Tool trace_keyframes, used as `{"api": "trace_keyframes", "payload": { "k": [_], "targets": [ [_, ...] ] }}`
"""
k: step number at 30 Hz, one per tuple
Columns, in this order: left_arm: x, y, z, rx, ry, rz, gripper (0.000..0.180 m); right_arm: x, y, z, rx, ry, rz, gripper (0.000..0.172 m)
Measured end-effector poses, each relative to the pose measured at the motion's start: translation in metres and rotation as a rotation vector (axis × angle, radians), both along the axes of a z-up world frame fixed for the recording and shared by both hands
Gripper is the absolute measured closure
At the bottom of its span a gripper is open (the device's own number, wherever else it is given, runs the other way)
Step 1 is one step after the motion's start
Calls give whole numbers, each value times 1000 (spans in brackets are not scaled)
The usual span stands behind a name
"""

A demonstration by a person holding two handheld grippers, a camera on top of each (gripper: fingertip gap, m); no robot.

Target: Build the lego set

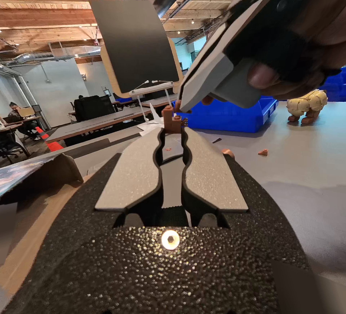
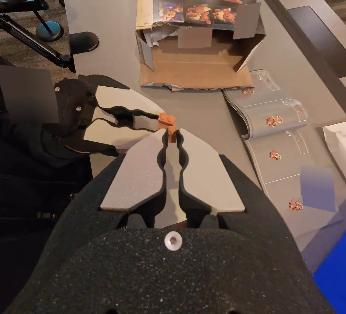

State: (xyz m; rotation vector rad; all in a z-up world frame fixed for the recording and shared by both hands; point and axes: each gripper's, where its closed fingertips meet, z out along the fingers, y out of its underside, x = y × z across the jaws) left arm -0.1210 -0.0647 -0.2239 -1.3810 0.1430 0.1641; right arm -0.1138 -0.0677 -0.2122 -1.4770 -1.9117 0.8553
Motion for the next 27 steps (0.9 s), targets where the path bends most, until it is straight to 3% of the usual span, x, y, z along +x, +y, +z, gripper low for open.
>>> {"api": "trace_keyframes", "payload": {
  "k": [18, 27],
  "targets": [
    [1, -2, 3, 15, 50, 34, 165, -1, -5, -3, -229, 17, -6, 164],
    [10, -12, 16, 107, 94, -11, 165, 6, -13, 5, -360, 6, 54, 164]
  ]
}}
